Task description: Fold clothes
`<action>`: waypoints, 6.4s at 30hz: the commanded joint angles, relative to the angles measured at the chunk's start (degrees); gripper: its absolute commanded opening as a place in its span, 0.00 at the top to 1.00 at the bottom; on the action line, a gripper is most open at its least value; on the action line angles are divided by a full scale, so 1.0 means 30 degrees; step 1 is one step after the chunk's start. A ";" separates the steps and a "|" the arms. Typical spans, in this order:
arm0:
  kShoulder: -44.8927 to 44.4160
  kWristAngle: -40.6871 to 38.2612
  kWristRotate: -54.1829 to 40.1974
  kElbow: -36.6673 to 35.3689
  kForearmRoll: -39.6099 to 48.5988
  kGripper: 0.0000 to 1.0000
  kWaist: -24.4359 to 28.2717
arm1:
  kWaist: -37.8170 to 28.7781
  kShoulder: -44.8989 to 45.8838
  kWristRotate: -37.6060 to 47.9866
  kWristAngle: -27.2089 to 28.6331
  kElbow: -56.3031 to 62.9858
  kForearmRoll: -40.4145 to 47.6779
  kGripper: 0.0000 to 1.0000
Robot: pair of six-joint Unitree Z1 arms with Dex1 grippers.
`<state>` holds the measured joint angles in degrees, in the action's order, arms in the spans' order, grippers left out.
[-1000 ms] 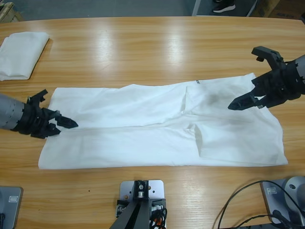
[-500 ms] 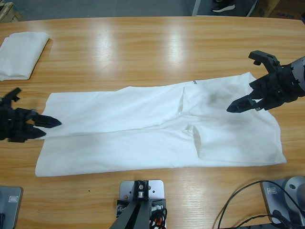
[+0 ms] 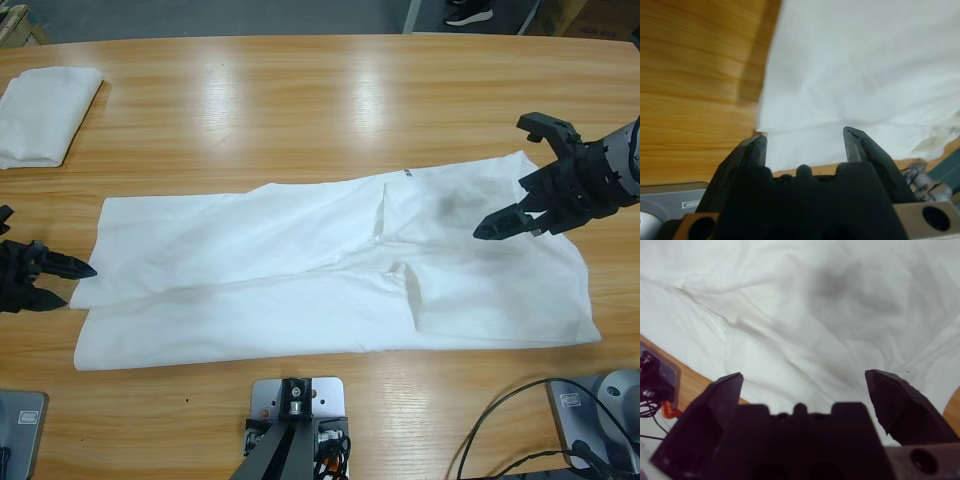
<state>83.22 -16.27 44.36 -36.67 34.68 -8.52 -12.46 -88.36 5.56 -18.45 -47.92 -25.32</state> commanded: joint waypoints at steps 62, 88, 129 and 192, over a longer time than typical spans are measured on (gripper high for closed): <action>0.3550 0.3278 -0.4240 -0.4547 0.5456 1.00 -0.0079 | 0.0463 -0.1070 0.0256 0.0057 0.1062 0.1263 0.00; 0.1938 0.5118 -0.7832 -0.7330 0.9177 1.00 0.8441 | 0.0698 -0.0841 0.0256 -0.0031 0.1156 0.1322 0.00; 1.4354 0.0296 0.0764 -3.2327 1.4679 1.00 -1.4012 | 0.0774 -0.1445 0.0285 -0.0236 0.1185 0.2083 0.00; 1.0452 0.3747 0.1027 -2.0180 0.9657 0.05 -1.2571 | -0.8742 -0.4908 0.6713 0.5277 -0.7516 -0.3882 0.02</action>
<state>121.74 -3.86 47.42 -120.58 80.39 -47.92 -35.62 -96.10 25.63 -2.43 -66.64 -32.19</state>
